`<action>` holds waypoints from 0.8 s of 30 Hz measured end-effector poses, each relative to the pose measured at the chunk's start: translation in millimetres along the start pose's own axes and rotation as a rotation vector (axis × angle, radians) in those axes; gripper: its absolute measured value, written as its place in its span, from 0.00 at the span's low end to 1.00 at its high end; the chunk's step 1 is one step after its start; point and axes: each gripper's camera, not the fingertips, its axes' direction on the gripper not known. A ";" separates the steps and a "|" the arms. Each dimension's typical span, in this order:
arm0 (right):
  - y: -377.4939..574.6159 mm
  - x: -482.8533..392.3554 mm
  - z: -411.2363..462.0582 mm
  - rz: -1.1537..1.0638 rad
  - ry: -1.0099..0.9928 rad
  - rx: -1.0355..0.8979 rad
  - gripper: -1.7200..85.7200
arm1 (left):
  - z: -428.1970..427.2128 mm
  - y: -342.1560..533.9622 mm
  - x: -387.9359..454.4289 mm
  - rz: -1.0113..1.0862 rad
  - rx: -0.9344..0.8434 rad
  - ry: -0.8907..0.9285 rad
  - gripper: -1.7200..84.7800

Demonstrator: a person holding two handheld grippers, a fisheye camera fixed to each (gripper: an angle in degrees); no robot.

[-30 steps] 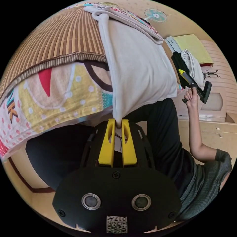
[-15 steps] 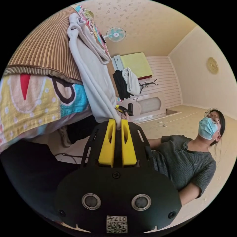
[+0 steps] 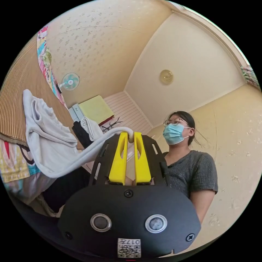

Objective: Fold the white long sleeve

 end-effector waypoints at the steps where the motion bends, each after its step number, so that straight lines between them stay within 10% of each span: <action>1: -10.1 8.9 7.7 0.016 0.039 0.016 0.05 | -2.2 -5.8 -15.5 -0.052 0.065 -0.060 0.07; 13: -160.5 121.4 212.4 0.238 0.631 -0.086 0.06 | 57.5 -172.9 -188.7 -0.216 0.233 -0.585 0.07; 24: -135.8 90.5 294.8 0.059 0.663 -0.262 0.15 | 78.8 -89.6 -173.0 -0.187 0.059 -0.823 0.26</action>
